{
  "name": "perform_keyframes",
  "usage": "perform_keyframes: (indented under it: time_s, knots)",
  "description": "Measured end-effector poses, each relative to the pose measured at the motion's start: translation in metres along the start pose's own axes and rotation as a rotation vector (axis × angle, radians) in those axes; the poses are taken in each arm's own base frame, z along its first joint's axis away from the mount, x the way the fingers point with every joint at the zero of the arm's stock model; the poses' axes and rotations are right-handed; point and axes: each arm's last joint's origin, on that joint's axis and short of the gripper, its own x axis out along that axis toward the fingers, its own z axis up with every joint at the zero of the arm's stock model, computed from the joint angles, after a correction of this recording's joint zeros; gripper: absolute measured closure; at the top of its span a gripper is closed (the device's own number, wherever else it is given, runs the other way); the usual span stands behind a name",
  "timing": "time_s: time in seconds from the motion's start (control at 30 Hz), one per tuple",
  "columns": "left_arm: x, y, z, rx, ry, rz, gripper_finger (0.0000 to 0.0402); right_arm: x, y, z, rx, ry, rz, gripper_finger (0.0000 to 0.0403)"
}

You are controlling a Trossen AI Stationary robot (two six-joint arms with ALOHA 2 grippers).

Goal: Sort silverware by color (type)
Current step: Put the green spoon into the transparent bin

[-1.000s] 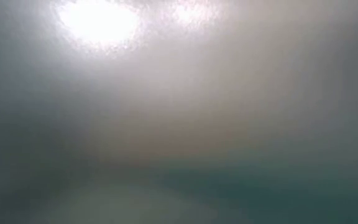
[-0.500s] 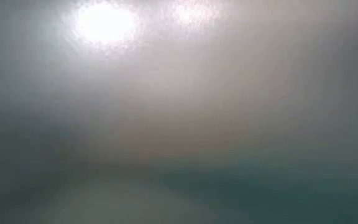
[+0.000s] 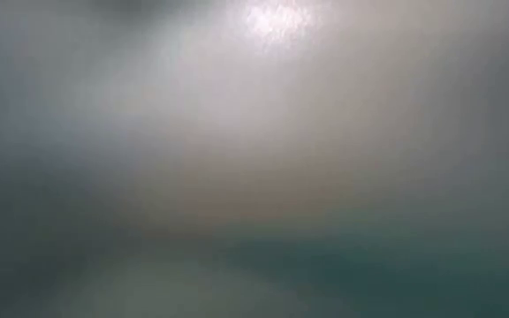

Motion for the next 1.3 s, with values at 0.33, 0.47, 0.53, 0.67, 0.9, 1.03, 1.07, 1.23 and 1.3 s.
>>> perform_keyframes:
  time_s: [0.33,0.47,0.53,0.67,0.9,1.03,1.07,1.23,1.3]
  knots:
    - [-0.006,0.005,0.001,0.011,0.007,0.032,0.0212,0.0,0.0,0.0,0.0,0.0,0.0,0.0218]
    - [-0.02,0.017,-0.003,0.004,0.027,0.049,0.0211,0.0,0.0,0.0,0.0,0.0,0.0,0.0218]
    - [-0.028,0.028,-0.012,-0.061,0.058,0.071,0.0213,0.0,0.0,0.0,0.0,0.0,0.0,0.0218]
    - [-0.046,0.055,-0.042,-0.278,0.145,0.158,0.0222,0.0,0.0,0.0,0.0,0.0,0.0,0.0218]
    - [-0.077,0.072,-0.084,-0.525,0.339,0.188,0.0234,0.0,0.0,0.0,0.0,0.0,0.0,0.0218]
    - [-0.083,0.073,-0.096,-0.588,0.477,0.201,0.0237,0.0,0.0,0.0,0.0,0.0,0.0,0.0218]
    - [-0.083,0.074,-0.098,-0.595,0.513,0.201,0.0237,0.0,0.0,0.0,0.0,0.0,0.0,0.0218]
    - [-0.077,0.072,-0.111,-0.592,0.639,0.204,0.0237,0.0,0.0,0.0,0.0,0.0,0.0,0.0218]
    - [-0.076,0.073,-0.115,-0.572,0.666,0.232,0.0237,0.0,0.0,0.0,0.0,0.0,0.0,0.0218]
